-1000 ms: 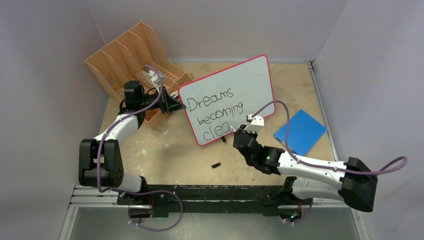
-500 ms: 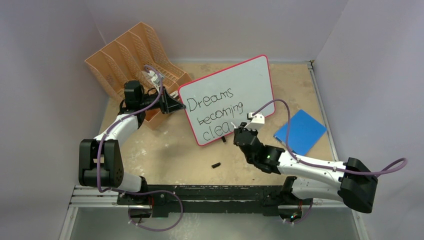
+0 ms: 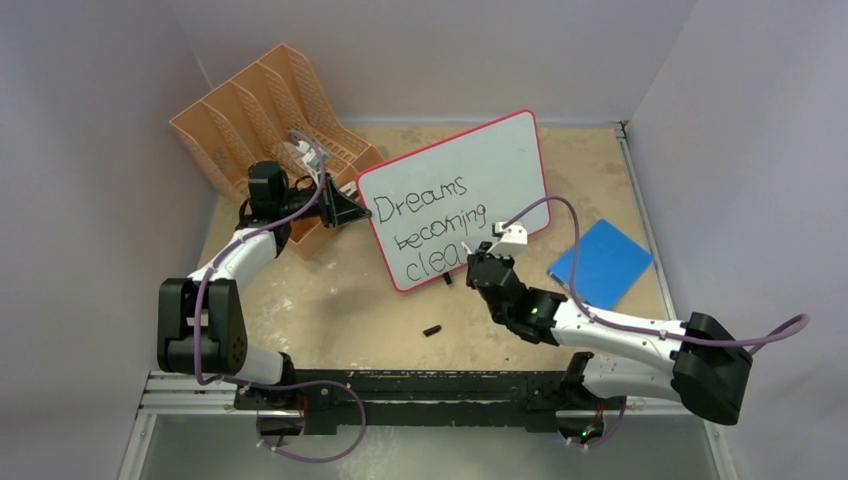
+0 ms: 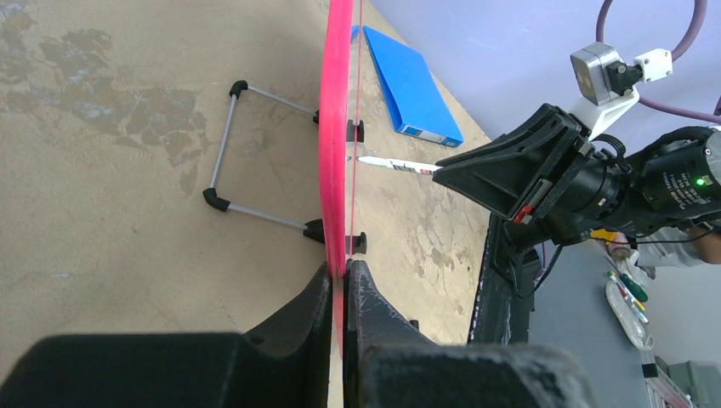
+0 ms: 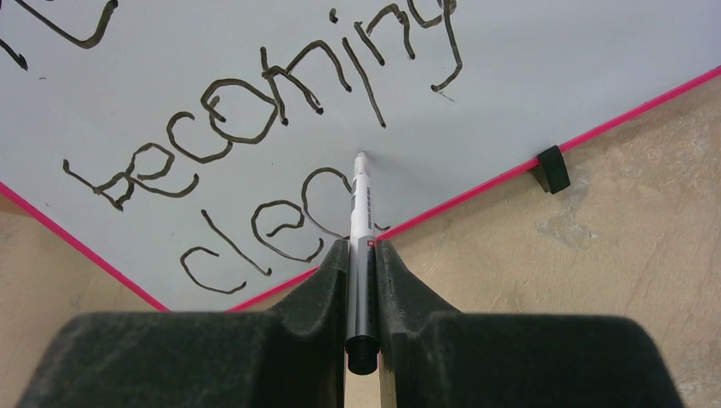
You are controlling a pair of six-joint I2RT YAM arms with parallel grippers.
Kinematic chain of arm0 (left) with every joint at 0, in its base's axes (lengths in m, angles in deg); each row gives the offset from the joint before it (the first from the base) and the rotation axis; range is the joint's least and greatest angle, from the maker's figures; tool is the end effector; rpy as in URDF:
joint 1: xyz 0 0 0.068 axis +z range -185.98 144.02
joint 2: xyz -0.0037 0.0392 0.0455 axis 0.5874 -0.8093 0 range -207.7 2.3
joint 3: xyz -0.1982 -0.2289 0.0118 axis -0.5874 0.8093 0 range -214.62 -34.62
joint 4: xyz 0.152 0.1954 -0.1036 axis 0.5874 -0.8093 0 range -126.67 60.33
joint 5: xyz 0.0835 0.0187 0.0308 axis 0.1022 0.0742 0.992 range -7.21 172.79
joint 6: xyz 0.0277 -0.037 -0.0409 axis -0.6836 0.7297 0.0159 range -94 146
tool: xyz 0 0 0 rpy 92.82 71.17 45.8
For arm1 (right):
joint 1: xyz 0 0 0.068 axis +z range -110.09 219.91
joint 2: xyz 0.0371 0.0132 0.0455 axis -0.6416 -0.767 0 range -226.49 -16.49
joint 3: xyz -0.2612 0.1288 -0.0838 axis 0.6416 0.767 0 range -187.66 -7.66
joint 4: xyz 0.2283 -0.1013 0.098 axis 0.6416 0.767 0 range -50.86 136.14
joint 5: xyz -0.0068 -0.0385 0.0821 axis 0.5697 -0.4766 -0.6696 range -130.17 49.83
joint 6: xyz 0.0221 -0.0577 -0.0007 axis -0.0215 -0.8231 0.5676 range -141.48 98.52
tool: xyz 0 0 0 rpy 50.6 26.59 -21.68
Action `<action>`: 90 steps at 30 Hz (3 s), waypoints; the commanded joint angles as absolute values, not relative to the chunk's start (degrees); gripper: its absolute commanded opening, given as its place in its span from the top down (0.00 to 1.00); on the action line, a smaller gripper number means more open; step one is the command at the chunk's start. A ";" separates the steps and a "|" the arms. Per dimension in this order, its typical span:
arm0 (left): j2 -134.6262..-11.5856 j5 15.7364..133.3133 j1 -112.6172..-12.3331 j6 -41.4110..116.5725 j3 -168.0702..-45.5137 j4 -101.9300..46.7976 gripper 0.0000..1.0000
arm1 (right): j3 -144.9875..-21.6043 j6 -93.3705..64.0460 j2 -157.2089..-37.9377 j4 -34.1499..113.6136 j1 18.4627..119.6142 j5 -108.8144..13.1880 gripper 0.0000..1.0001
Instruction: Write a sentence on the whiteboard
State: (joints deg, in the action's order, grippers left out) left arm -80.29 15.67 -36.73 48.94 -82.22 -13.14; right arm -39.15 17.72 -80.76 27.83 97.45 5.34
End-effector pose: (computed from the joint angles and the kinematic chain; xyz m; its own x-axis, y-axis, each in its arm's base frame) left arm 0.3099 -0.0470 0.2814 -0.6341 -0.1432 -0.7598 0.6860 0.3491 -0.6383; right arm 0.1546 0.1810 0.2541 -0.3007 0.3524 -0.8862 -0.0579 0.9208 0.3858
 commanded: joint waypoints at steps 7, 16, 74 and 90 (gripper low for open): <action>-79.35 15.03 -36.28 47.89 -84.02 -12.44 1.00 | -38.68 17.86 -81.24 26.04 96.26 4.91 1.00; -79.37 15.03 -36.32 47.89 -84.02 -12.36 1.00 | -39.00 22.36 -81.67 31.56 96.07 4.26 1.00; -79.53 14.82 -36.28 48.06 -83.93 -12.27 1.00 | -39.22 20.93 -79.84 30.49 95.64 5.05 1.00; -79.53 14.67 -36.32 48.06 -83.98 -12.27 1.00 | -39.41 19.58 -80.57 28.71 94.85 4.65 1.00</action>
